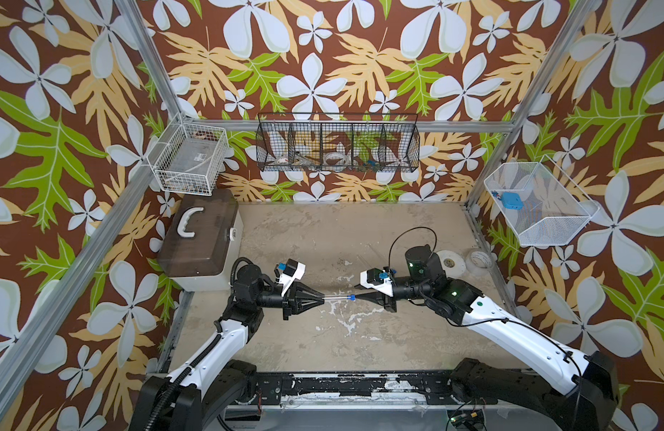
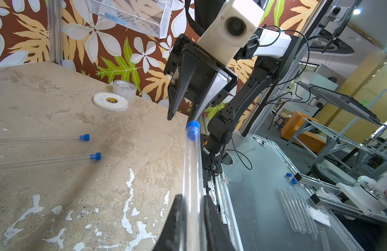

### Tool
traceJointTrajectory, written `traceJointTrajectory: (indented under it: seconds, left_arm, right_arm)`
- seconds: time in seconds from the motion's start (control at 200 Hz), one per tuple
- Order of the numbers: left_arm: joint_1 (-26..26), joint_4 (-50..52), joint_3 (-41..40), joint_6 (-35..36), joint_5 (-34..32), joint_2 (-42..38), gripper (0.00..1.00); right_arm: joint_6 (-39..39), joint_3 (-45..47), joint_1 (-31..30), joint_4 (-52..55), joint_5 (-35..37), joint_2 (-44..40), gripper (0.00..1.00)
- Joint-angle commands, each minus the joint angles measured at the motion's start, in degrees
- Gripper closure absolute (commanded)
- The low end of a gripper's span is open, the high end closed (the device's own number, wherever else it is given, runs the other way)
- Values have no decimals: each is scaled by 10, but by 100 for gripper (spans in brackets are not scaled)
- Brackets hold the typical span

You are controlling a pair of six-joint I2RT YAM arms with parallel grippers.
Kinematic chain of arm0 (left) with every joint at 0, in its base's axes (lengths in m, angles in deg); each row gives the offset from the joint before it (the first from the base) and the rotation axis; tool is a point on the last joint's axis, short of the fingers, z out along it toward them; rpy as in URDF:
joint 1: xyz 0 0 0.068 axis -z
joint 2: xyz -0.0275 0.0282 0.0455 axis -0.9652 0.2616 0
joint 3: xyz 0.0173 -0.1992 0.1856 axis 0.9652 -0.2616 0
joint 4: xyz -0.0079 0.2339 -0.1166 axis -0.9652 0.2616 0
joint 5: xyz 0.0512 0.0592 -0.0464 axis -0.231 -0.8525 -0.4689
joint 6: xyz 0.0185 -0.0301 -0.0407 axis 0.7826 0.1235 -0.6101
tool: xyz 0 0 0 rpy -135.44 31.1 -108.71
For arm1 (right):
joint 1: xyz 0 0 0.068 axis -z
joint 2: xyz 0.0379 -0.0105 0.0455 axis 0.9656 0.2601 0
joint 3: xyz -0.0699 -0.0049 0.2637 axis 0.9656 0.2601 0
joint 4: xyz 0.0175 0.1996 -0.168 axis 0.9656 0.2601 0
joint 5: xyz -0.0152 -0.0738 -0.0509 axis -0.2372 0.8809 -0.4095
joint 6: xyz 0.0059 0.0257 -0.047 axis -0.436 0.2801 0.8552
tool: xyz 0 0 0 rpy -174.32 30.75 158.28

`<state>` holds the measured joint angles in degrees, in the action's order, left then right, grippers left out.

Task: Insert stoppers into test tubes
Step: Insert the stopper into the test tube.

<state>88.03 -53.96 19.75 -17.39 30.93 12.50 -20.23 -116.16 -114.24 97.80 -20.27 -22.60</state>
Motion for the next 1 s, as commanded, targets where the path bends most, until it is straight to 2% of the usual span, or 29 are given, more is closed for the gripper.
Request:
traceJointTrajectory:
  seconds: [0.0,0.08,0.32,0.591,0.646,0.746,0.791,0.996]
  left_arm:
    - [2,-16,-2,1,8,-2,100]
    - [2,-17,-2,1,8,-1,100]
    - [5,-16,-3,1,6,-1,100]
    - [10,-26,-6,-13,-10,1,100]
    - [11,-75,-16,-56,-15,2,100]
    - [12,-239,-50,-178,-33,5,100]
    - [14,-284,-59,-208,-40,7,100]
    - [26,-287,-61,-198,-43,13,100]
  right_arm:
    - [-2,-8,-7,-6,-13,7,75]
    - [4,-14,-12,0,-14,15,79]
    - [9,-31,-17,10,-29,33,100]
    - [-4,-40,-23,3,-46,46,100]
    - [-19,-34,-23,-16,-55,42,100]
    - [-54,-17,-23,-64,-65,34,100]
    - [-65,-12,-23,-80,-68,32,100]
    - [-78,-14,-40,-99,-64,46,100]
